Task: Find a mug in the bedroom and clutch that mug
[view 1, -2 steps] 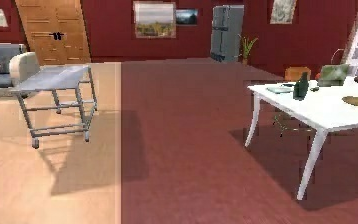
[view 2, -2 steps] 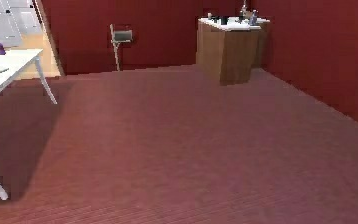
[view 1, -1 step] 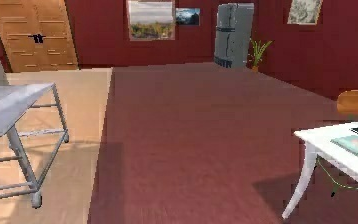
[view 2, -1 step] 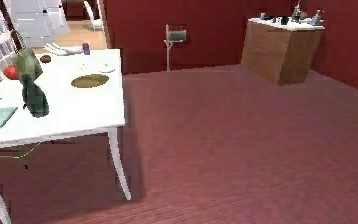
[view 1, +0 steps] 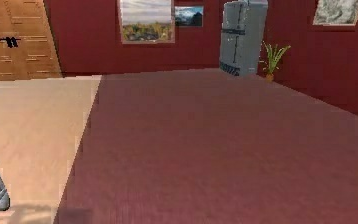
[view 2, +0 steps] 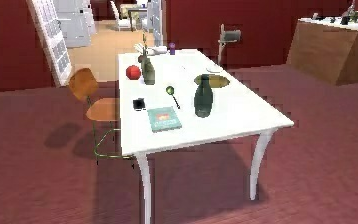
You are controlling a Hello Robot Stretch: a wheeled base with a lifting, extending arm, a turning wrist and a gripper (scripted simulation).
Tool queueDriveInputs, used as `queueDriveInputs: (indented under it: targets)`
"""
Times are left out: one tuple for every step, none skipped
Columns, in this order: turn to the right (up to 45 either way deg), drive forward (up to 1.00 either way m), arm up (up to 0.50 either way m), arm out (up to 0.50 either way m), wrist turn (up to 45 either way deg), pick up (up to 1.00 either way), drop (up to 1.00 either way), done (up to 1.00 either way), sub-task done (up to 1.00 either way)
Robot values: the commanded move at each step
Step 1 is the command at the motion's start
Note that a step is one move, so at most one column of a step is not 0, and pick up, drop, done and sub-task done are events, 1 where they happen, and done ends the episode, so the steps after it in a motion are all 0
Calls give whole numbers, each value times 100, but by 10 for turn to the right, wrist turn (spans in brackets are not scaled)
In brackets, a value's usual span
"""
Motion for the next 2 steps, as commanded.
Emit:
queueDriveInputs:
  targets:
    - [120,0,0,0,0,0,0,0,0]
    - [0,30,0,0,0,0,0,0,0]
